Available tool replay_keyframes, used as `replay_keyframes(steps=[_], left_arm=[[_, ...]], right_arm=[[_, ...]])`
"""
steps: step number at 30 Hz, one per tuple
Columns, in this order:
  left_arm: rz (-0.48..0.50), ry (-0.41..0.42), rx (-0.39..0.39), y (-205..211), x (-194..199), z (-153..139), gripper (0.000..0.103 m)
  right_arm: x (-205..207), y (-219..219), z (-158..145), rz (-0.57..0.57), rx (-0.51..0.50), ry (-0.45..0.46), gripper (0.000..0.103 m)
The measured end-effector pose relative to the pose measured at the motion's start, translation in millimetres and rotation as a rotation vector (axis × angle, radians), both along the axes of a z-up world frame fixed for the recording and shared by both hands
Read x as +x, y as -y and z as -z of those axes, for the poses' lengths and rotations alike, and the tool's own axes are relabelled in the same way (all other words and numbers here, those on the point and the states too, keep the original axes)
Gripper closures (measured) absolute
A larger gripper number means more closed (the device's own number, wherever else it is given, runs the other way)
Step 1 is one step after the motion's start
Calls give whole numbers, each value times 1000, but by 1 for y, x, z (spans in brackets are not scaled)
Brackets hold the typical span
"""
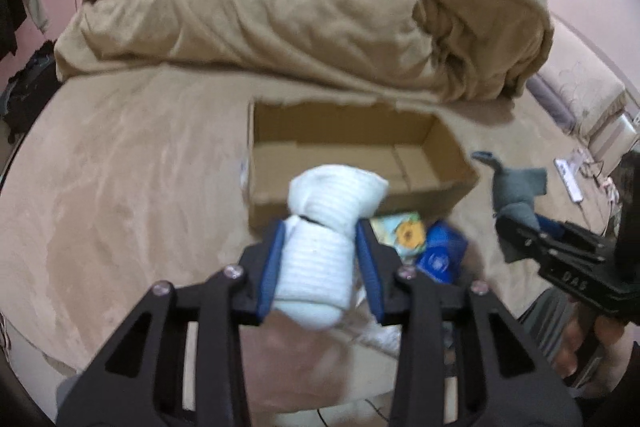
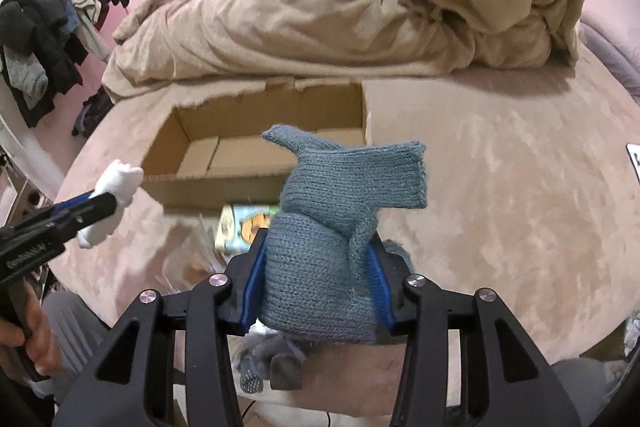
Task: Organize objects
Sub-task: 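Carry socks and gloves into the cardboard box and open both grippers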
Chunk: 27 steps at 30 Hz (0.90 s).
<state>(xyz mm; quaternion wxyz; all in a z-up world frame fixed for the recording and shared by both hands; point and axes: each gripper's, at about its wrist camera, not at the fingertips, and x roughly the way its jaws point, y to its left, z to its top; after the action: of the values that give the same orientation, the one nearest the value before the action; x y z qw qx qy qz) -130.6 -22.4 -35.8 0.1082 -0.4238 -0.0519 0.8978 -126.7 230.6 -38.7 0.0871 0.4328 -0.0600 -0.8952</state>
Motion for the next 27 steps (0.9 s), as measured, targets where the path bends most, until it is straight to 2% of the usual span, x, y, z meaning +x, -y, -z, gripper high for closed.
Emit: replay_keyframes(steps=[4, 9, 14, 19, 24, 27], left_arm=[[4, -54, -7, -9, -17, -27, 66], [3, -60, -16, -15, -45, -31, 66], [13, -16, -7, -29, -80, -12, 65], [32, 40, -17, -48, -113, 22, 64], [23, 78, -38, -54, -126, 45, 63], [0, 80, -57, -53, -125, 49, 62]], right_arm=[[-16, -2, -17, -10, 5, -42, 56], [-47, 2, -27, -36, 5, -71, 55], [-80, 8, -13, -73, -1, -45, 55], [-102, 15, 3, -96, 2, -22, 54], [-119, 19, 28, -118, 9, 23, 54], [-117, 17, 30, -120, 10, 7, 51]])
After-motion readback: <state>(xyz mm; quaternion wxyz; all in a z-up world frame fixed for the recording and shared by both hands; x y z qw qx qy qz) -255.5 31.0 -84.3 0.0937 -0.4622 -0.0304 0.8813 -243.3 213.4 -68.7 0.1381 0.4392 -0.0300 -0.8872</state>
